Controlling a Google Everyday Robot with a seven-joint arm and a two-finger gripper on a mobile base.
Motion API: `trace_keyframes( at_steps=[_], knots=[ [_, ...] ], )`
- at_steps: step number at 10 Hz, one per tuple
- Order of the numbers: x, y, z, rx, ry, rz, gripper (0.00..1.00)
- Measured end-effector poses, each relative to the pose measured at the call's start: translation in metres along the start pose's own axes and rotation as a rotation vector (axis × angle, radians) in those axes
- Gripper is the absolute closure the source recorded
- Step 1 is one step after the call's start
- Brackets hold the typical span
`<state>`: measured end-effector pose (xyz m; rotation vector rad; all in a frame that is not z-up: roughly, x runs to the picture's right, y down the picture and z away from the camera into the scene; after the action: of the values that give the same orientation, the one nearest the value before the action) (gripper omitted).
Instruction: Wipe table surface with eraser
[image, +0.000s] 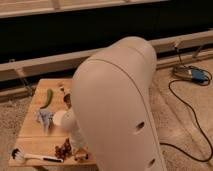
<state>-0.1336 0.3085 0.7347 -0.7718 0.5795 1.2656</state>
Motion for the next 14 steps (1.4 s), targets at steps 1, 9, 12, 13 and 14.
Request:
trace_keyframes(
  at_steps=[1,9,12,13,14],
  knots=[
    [-0.003,0.01,0.004,-0.005,0.008,-0.015,1.0],
    [0.033,-0.086,0.011,0.051,0.026,0.275,1.0],
    [0.04,-0.121,-0.001,0.053,-0.009,0.419,1.0],
    [0.04,-0.121,-0.002,0.056,-0.007,0.409,1.0],
    [0.038,-0.117,-0.001,0.058,-0.003,0.392,1.0]
  ],
)
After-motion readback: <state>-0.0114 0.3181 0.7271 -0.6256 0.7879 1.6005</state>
